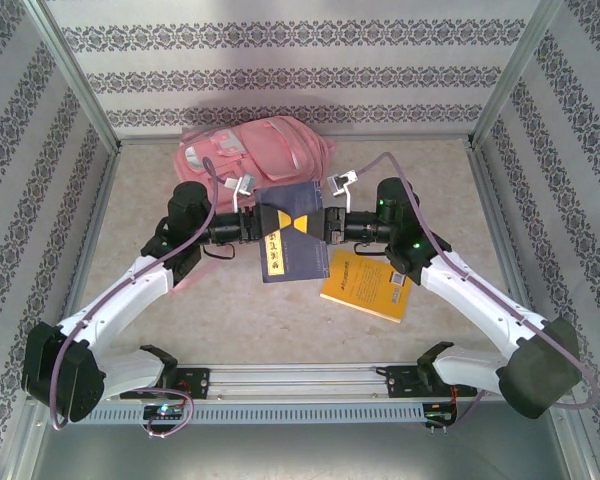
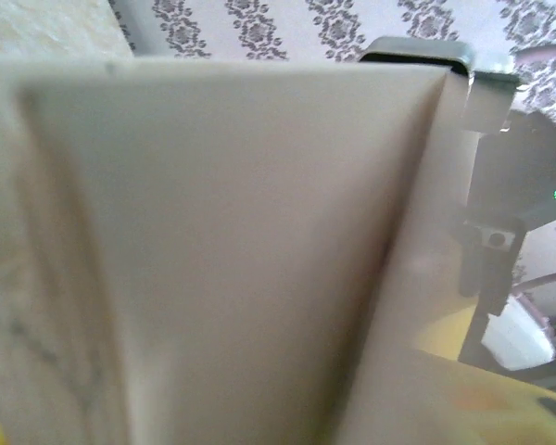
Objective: Pack the student bag
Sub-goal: Pass the book.
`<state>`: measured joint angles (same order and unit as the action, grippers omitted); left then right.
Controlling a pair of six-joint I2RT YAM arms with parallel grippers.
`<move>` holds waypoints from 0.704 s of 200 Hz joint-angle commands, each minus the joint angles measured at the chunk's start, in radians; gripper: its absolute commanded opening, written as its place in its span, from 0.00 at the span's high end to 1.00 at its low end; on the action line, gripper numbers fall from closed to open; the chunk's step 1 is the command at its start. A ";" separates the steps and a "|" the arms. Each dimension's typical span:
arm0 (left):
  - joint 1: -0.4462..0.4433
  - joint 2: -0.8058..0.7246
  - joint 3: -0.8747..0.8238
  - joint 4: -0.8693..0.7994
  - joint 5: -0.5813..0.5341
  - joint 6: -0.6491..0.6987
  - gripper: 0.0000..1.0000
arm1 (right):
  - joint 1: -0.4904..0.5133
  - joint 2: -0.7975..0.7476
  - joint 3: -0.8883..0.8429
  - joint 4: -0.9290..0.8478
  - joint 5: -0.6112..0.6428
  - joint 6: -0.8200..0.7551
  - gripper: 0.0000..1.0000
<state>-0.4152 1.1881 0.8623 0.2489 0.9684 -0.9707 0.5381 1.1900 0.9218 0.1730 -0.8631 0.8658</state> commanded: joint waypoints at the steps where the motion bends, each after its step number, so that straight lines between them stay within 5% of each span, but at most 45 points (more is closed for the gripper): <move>1: 0.002 -0.031 -0.027 0.170 0.039 -0.065 0.67 | -0.016 -0.021 -0.002 0.068 -0.030 -0.001 1.00; 32: 0.001 -0.042 -0.055 0.228 0.003 -0.097 0.97 | -0.023 -0.020 -0.003 0.036 0.027 -0.005 1.00; 60: 0.001 -0.088 -0.054 0.191 -0.126 -0.092 1.00 | -0.037 -0.053 -0.080 0.161 0.145 0.130 0.37; 77: 0.000 -0.145 -0.077 0.204 -0.275 -0.109 1.00 | -0.036 -0.072 -0.133 0.285 0.204 0.230 0.16; 100: -0.001 -0.209 -0.099 0.227 -0.455 -0.148 1.00 | -0.009 -0.106 -0.191 0.375 0.311 0.289 0.04; 141: -0.013 -0.196 -0.125 0.327 -0.596 -0.248 1.00 | 0.046 -0.139 -0.271 0.503 0.479 0.344 0.02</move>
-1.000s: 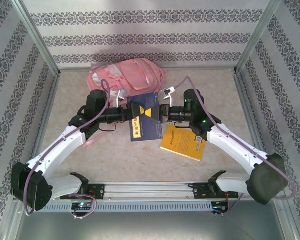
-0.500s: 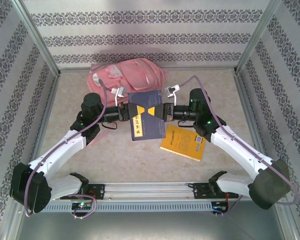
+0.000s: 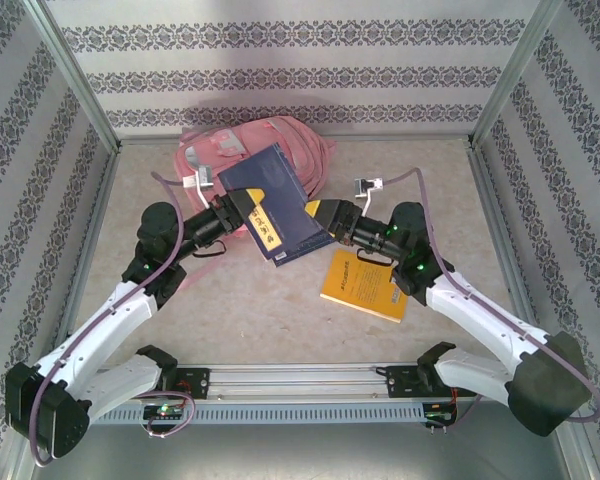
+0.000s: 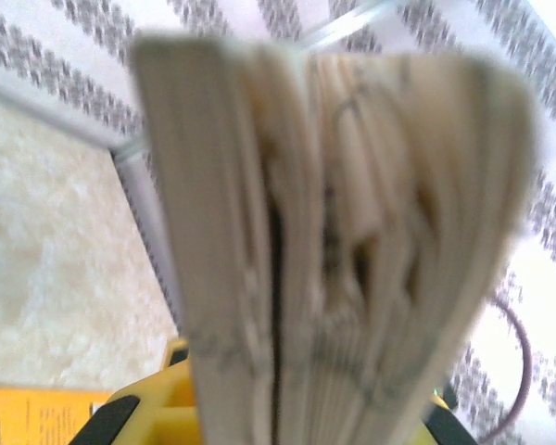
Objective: Pack the student bag
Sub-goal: Pass the book.
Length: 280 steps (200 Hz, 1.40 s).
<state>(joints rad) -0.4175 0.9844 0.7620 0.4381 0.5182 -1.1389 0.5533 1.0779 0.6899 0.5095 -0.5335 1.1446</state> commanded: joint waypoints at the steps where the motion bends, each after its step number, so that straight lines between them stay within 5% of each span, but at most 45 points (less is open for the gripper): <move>1: -0.011 0.008 -0.024 0.140 -0.148 -0.083 1.00 | 0.032 -0.026 -0.040 0.169 0.153 0.065 0.02; 51: -0.044 0.039 -0.061 0.191 -0.271 -0.115 1.00 | 0.122 0.045 -0.013 0.258 0.255 0.067 0.04; 127: -0.066 0.063 -0.071 0.208 -0.302 -0.122 1.00 | 0.174 0.174 0.030 0.348 0.303 0.137 0.23; 170: -0.082 0.081 -0.070 0.209 -0.317 -0.119 1.00 | 0.179 0.229 0.071 0.362 0.296 0.167 0.48; 224: -0.085 0.083 -0.038 0.086 -0.331 -0.088 1.00 | 0.165 0.230 0.069 0.341 0.309 0.157 0.98; 248: -0.084 0.109 0.078 -0.152 -0.300 0.074 0.77 | 0.104 0.135 -0.001 0.242 0.380 0.135 1.00; 280: -0.078 0.268 0.346 -0.539 -0.319 0.289 0.43 | -0.021 -0.047 -0.005 -0.170 0.442 -0.004 1.00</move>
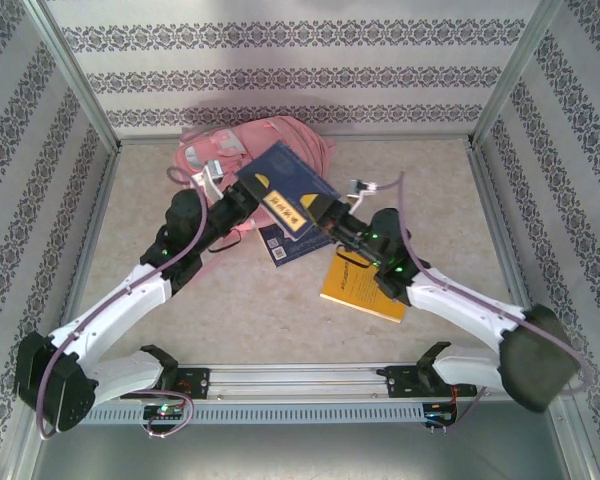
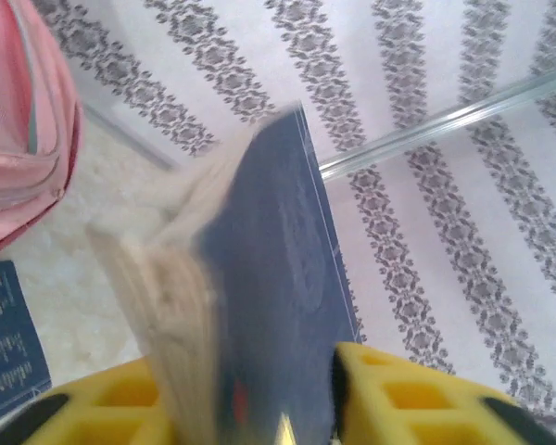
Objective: Pack the student bag
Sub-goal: Pass the book, then open the student bag at the top-center of the table.
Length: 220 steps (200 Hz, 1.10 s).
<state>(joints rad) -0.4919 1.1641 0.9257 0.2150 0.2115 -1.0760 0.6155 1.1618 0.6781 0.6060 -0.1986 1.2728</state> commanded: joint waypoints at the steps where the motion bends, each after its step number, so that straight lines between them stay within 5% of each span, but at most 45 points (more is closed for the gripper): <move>1: -0.003 0.096 0.192 -0.326 -0.013 0.232 0.42 | -0.087 -0.138 0.008 -0.278 0.108 -0.139 1.00; 27: 0.027 0.318 0.477 -0.568 -0.027 0.335 0.26 | -0.189 -0.245 0.052 -0.553 0.132 -0.279 1.00; 76: 0.133 0.758 0.948 -0.718 0.133 0.269 0.32 | -0.313 -0.358 0.032 -0.717 0.119 -0.357 1.00; 130: 0.189 1.223 1.540 -0.909 0.186 0.273 0.33 | -0.438 -0.419 -0.003 -0.744 0.035 -0.377 1.00; 220: 0.251 1.428 1.592 -0.598 0.371 0.121 0.43 | -0.502 -0.326 -0.030 -0.691 -0.068 -0.383 1.00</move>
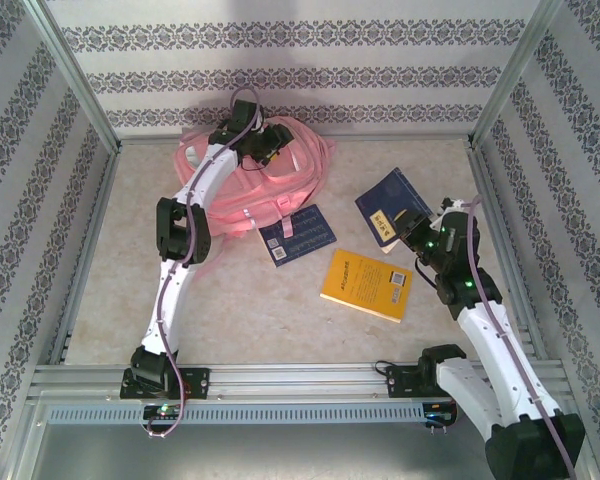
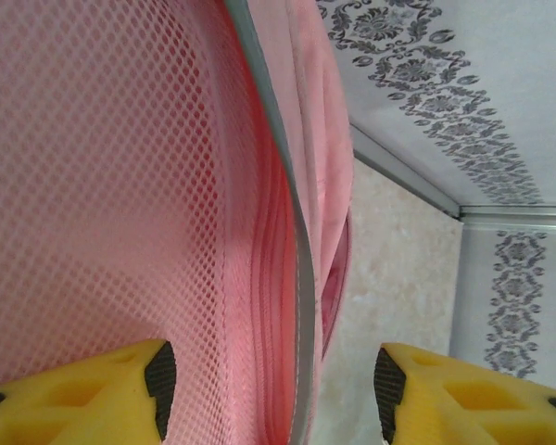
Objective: Pack the student bag
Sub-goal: Open the student bag at the top-center of the table.
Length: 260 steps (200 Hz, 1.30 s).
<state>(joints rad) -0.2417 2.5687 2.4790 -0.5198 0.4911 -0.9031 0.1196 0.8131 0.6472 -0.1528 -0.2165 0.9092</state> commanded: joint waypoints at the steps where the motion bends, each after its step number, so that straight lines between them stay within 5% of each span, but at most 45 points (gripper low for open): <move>1: 0.000 0.024 0.039 0.140 0.092 -0.052 0.43 | -0.006 0.024 0.000 0.068 -0.051 -0.020 1.00; 44: 0.001 0.028 0.039 0.174 0.106 -0.048 0.56 | -0.006 0.071 -0.007 0.106 -0.070 -0.003 1.00; 165: -0.018 0.158 0.162 0.118 0.033 -0.046 0.65 | -0.005 0.117 0.012 0.110 -0.096 -0.008 1.00; 228: -0.025 0.142 0.170 0.073 -0.033 0.003 0.99 | 0.006 0.104 0.014 0.097 -0.091 -0.007 1.00; 260: -0.023 0.100 0.179 0.046 -0.009 0.025 1.00 | 0.013 0.096 0.030 0.078 -0.074 -0.019 1.00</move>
<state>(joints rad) -0.2562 2.7110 2.6205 -0.4370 0.4858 -0.9195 0.1204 0.9321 0.6445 -0.1009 -0.2970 0.9092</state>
